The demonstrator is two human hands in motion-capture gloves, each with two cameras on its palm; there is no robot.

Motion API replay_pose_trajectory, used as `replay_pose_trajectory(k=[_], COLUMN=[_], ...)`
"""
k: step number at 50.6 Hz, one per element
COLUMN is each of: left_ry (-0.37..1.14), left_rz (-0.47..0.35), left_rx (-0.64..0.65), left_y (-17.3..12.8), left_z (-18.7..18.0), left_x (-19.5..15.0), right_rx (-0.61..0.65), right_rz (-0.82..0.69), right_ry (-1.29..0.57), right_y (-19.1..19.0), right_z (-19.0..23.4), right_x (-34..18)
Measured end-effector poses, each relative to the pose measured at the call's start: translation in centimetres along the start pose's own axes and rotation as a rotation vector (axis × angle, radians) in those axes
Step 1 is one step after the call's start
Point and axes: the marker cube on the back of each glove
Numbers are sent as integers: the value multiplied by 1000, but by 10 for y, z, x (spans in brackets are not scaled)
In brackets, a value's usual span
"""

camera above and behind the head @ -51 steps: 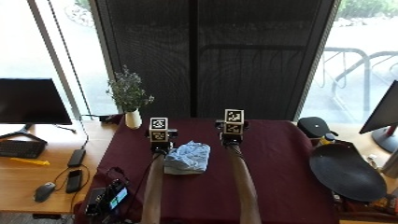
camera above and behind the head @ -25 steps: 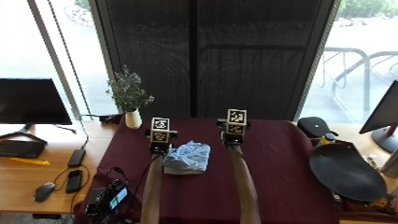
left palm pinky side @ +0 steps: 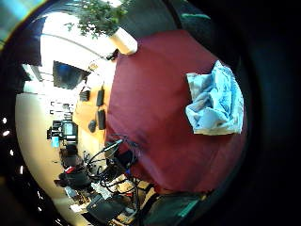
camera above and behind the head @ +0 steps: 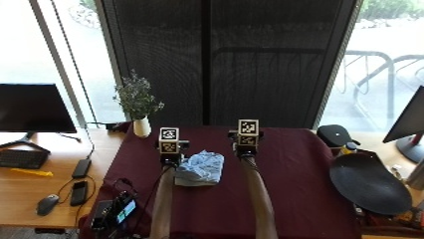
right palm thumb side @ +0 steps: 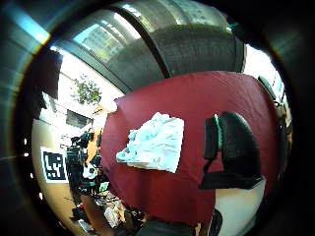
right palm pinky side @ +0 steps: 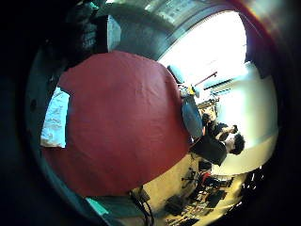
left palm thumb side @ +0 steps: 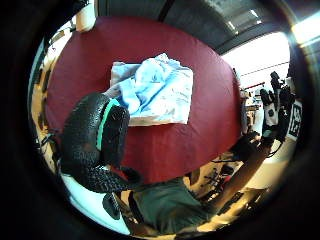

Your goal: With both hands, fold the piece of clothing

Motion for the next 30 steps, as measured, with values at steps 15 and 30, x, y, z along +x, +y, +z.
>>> replay_pose_trajectory(k=[15,30], left_ry=[53,40], left_rz=[4,6], left_rx=[-2,-2], left_y=[-4,7], left_z=[10,-1], left_x=[0,1], right_rx=[4,17], right_rz=[3,-27], right_ry=[-67,-23], right_y=[-4,-1], right_z=[11,15], right_x=[1,-9])
